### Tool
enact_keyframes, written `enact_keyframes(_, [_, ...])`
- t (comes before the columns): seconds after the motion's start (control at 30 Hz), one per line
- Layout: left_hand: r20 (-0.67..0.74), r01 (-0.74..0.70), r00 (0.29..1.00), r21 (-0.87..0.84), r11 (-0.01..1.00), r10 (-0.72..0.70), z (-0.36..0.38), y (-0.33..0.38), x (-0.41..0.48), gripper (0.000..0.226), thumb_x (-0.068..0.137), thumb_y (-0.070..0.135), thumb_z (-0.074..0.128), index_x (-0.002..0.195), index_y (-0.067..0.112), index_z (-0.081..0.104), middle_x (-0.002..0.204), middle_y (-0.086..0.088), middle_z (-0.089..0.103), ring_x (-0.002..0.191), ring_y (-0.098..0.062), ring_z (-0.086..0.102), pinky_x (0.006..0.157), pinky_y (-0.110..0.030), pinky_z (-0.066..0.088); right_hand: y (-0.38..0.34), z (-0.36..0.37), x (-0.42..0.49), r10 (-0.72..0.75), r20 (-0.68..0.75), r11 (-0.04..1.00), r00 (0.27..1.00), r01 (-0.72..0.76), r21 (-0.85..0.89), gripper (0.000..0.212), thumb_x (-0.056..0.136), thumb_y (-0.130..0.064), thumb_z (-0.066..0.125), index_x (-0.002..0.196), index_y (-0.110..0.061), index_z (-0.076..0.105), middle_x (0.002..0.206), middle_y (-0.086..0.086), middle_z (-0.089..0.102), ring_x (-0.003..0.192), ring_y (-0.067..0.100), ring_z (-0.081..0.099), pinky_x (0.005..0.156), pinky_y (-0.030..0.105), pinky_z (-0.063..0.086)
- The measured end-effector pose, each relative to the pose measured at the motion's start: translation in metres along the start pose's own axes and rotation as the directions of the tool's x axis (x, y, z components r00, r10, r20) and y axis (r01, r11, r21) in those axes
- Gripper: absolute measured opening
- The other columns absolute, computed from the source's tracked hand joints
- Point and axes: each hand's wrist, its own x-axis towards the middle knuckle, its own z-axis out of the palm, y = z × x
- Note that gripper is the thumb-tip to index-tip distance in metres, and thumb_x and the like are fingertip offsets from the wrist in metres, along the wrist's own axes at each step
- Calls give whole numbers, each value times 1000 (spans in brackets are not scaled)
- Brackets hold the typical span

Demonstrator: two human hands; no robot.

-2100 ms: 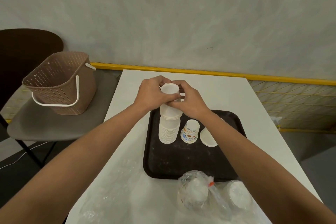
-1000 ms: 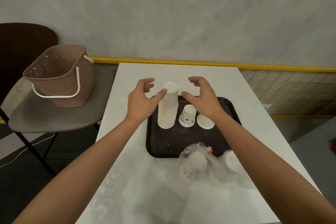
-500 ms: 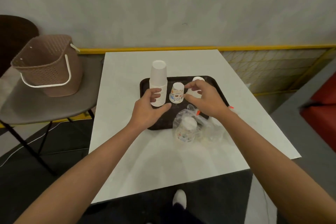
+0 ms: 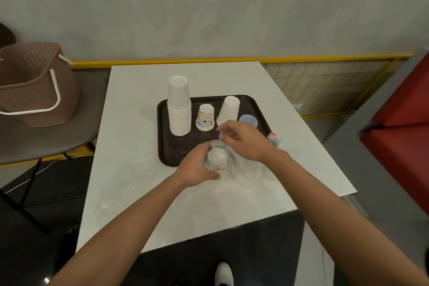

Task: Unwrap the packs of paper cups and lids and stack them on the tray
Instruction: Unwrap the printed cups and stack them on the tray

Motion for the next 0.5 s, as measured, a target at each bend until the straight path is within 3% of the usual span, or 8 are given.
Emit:
enact_keyframes(0.23, [-58,94,994,54,994,-91,27,-21,9,75,62,33,86,126,21,48,119,4,58,108,-15,56,93,-33,47,2,7,11,-4,161,998,987,15,-69,32,99,-31,44,119,-12,60,118,5,64,107,19,58,90,26,42])
enact_keyframes(0.5, [-69,164,984,22,986,-162,41,-36,2,72,71,33,81,131,20,43,128,3,54,116,-16,53,98,-27,43,4,9,21,13,196,999,981,-6,-36,47,94,-45,47,131,-16,50,134,3,54,121,19,52,103,35,42])
